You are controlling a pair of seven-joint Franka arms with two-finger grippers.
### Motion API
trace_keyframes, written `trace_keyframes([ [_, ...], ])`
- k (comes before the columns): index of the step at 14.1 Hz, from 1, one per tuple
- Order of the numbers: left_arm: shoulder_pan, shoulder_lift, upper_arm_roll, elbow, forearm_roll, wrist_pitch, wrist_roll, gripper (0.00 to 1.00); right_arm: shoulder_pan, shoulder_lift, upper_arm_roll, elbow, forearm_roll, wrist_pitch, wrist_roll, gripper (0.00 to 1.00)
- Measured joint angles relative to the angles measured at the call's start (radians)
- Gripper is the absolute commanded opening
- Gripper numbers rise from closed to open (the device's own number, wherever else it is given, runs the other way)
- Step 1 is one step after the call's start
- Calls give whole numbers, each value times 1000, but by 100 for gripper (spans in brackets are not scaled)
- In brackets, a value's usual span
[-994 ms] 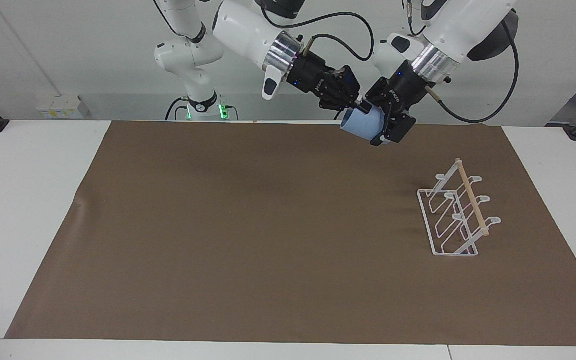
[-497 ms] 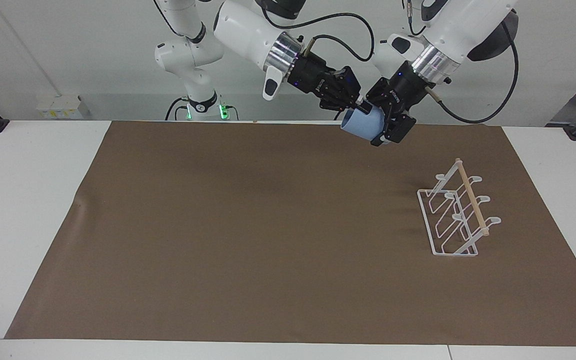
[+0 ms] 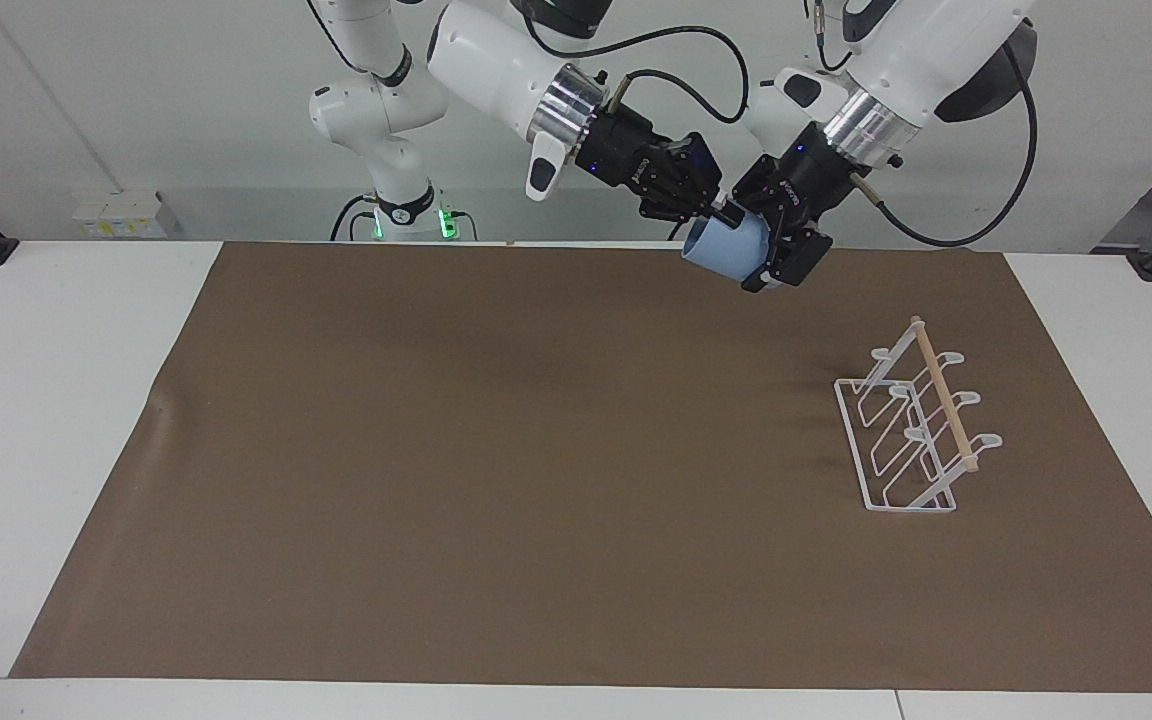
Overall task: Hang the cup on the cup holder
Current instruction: 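Open the right gripper and release the cup to the left gripper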
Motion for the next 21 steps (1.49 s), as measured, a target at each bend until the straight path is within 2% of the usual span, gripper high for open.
trace_keyframes([
  [1,0,0,0,0,0,0,0,0,0,0,0,0,0,0,0,2],
  [2,0,0,0,0,0,0,0,0,0,0,0,0,0,0,0,37],
  [3,0,0,0,0,0,0,0,0,0,0,0,0,0,0,0,63],
  [4,1,0,0,-1,-1,-5,-9,0,0,0,-1,0,0,6,0,79],
  [6,2,0,1,-5,-1,-14,-24,0,0,-1,-3,2,0,7,0,98],
  [15,20,-1,1,-9,7,-30,-29,0,0,-1,-9,3,0,9,0,98],
  [21,25,-4,3,-10,296,-128,-41,0,-13,-1,-14,3,-5,10,-63,98],
])
